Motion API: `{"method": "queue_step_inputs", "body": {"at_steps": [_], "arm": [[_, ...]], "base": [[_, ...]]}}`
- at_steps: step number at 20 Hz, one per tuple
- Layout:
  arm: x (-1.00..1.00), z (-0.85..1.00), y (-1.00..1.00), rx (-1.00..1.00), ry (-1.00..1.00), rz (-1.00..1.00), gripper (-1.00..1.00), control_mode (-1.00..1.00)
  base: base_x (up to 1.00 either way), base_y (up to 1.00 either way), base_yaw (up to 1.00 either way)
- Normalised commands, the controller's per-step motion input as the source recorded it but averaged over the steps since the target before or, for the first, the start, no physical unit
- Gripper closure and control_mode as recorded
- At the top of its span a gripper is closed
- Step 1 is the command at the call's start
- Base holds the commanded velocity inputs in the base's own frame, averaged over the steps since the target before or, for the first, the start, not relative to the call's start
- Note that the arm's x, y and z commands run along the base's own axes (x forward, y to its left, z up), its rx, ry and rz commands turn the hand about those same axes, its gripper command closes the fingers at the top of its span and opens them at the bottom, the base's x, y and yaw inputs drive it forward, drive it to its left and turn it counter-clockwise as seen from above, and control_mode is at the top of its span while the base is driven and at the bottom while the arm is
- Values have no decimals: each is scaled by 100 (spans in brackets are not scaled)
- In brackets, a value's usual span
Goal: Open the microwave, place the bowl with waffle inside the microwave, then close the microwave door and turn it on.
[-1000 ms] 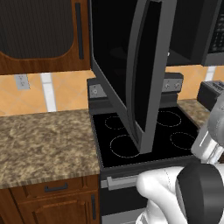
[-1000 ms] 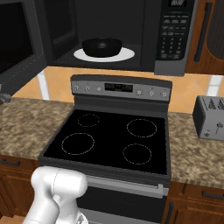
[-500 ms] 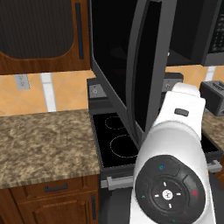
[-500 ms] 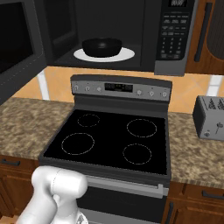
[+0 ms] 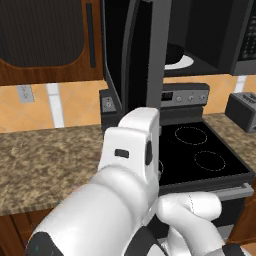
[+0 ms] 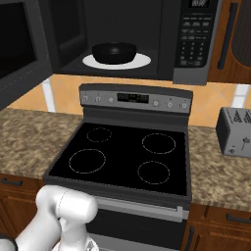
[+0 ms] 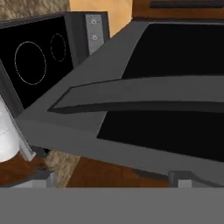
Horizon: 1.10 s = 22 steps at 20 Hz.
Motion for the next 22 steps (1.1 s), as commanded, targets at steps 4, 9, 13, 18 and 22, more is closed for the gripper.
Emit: {"method": "queue_step_inputs", "body": {"at_steps": [4,9,13,18,22], "arm": [[-90,0,83,-34,-33,0,-100,-100],[2,-9,97,-33,-16,-2,-100,-100],[100,-19,79,-20,0,-15,-100,-100],[96,-20,18,-14,0,-28,-100,-100],[58,-22,-68,-4,0,-37,-100,-100]], "base": [[0,0,0],[0,0,0],[0,0,0],[0,0,0],[0,0,0]]}}
